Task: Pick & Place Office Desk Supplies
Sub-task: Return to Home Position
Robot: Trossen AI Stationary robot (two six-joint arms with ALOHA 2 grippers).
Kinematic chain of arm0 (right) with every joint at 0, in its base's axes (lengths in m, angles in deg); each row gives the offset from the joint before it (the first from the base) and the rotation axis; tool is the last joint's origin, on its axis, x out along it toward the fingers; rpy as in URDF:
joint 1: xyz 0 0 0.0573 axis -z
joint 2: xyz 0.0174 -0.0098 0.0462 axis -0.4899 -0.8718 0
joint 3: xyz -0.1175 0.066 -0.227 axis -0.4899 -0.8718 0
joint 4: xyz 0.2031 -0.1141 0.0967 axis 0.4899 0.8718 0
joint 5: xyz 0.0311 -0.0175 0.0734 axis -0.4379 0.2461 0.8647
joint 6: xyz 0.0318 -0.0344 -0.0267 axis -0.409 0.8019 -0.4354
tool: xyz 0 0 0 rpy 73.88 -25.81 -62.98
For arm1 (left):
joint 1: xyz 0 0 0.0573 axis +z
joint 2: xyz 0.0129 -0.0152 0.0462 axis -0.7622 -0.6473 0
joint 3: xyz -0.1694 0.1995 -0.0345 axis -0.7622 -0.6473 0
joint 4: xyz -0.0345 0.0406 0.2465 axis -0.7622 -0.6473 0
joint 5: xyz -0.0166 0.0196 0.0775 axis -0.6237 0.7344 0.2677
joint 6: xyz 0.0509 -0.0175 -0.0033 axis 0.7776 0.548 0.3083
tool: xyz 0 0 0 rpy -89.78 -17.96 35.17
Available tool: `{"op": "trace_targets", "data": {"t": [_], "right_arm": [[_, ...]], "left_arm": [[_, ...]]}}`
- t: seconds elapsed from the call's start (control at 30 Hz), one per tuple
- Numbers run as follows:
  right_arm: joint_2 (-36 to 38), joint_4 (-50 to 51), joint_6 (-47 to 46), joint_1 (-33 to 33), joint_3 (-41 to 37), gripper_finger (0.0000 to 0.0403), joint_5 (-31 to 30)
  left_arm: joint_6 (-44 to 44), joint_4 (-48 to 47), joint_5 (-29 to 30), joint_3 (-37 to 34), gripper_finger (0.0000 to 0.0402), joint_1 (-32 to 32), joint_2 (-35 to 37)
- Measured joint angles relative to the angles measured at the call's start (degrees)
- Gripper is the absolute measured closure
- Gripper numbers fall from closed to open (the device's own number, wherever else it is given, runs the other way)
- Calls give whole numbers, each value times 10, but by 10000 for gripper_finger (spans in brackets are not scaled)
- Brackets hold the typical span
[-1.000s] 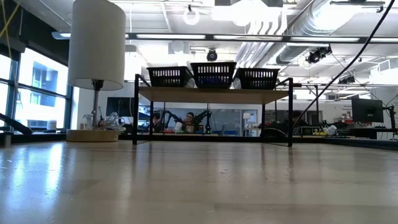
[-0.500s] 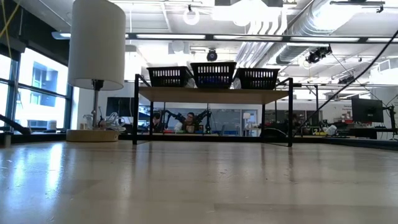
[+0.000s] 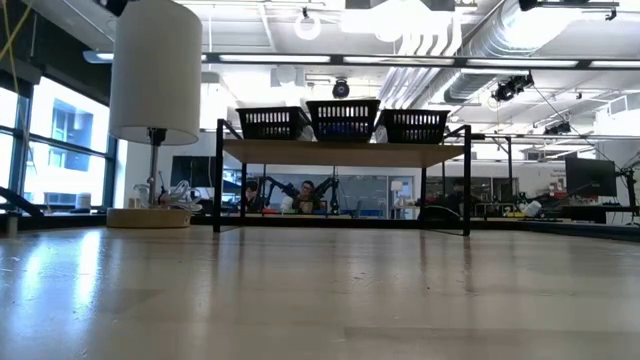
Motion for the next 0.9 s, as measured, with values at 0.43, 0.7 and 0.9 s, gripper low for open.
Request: {"op": "trace_targets", "data": {"t": [0.43,0.7,0.9], "right_arm": [[173,-157,43,13,-237,401,8],[276,-181,60,55,-308,401,57],[329,-191,57,88,-358,401,84]], "left_arm": [[-9,184,-27,-215,401,26,193],[-62,208,33,-255,402,26,205],[-66,262,10,-310,402,26,206]]}}
